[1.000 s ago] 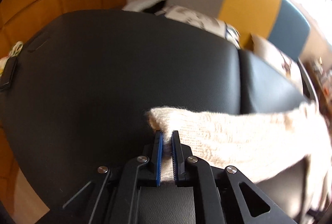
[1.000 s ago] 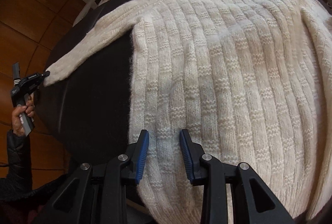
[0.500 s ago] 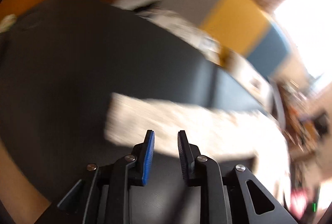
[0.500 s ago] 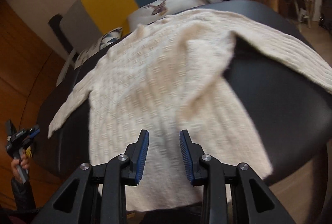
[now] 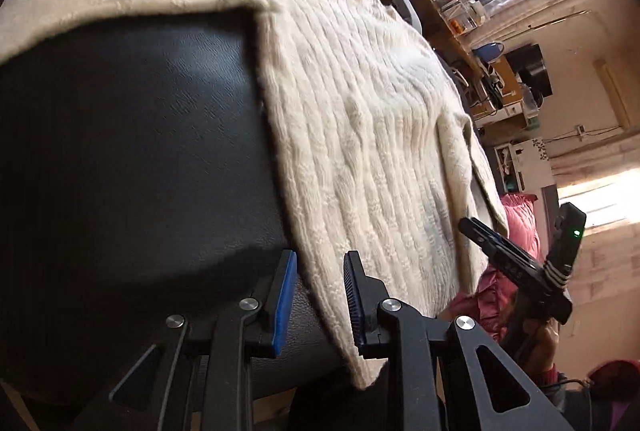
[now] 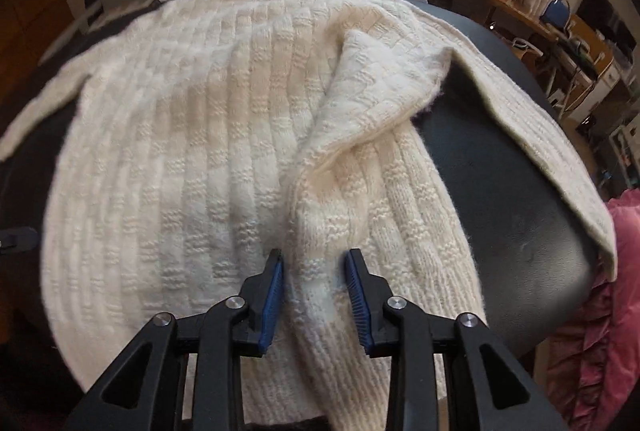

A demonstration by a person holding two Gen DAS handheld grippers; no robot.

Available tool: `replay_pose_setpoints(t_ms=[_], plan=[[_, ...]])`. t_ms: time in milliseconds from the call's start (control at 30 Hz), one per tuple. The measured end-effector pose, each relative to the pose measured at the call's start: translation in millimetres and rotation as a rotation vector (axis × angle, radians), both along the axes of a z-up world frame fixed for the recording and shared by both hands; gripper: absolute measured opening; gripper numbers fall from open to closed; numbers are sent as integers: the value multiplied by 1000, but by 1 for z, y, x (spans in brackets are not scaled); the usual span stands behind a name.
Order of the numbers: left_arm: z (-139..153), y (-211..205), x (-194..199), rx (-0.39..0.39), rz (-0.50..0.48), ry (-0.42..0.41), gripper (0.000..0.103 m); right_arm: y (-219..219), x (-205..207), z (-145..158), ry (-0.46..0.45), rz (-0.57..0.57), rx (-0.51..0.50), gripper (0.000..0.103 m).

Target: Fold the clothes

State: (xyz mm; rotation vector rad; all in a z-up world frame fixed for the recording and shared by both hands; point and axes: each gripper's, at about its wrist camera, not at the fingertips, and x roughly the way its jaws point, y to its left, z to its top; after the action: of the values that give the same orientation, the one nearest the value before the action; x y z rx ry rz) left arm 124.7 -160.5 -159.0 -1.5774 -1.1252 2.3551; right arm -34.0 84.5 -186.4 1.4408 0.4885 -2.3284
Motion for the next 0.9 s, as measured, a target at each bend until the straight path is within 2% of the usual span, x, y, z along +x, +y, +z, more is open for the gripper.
replay_pose_setpoints(t_ms=[33, 133, 167, 333, 367, 400, 433, 500, 600, 700, 767, 833, 900], plan=[[-2, -4, -2, 4, 9, -6, 24, 2, 0, 1, 22, -1, 5, 9], [-12, -13, -14, 29, 37, -26, 24, 15, -4, 11, 69, -31, 20, 7], [-14, -13, -16, 37, 44, -27, 27, 20, -6, 17, 84, -41, 17, 7], [-14, -5, -27, 58, 62, -13, 29, 52, -19, 44, 148, -108, 15, 7], [-13, -3, -27, 45, 60, -6, 10, 60, -23, 50, 161, -130, 17, 7], [-12, -1, -28, 32, 57, 4, 6, 71, -27, 54, 169, -163, 16, 7], [-11, 0, -29, 25, 55, 13, 5, 81, -33, 55, 168, -200, 14, 7], [-2, -3, -27, 20, 63, 46, 5, 106, -45, 53, 141, -282, 0, 7], [18, -19, -20, -10, 82, 103, 5, 136, -57, 28, 35, -369, -40, 7], [26, -36, -16, -40, 75, 117, 5, 150, -53, 10, -45, -411, -155, 10], [20, -41, -16, -33, 60, 88, 6, 152, -47, 15, -7, -435, -169, 13], [8, -41, -17, -25, 30, 42, 6, 147, -40, 32, 76, -445, -149, 15], [1, -41, -17, -19, 24, 14, 6, 135, -35, 54, 168, -418, -145, 22]])
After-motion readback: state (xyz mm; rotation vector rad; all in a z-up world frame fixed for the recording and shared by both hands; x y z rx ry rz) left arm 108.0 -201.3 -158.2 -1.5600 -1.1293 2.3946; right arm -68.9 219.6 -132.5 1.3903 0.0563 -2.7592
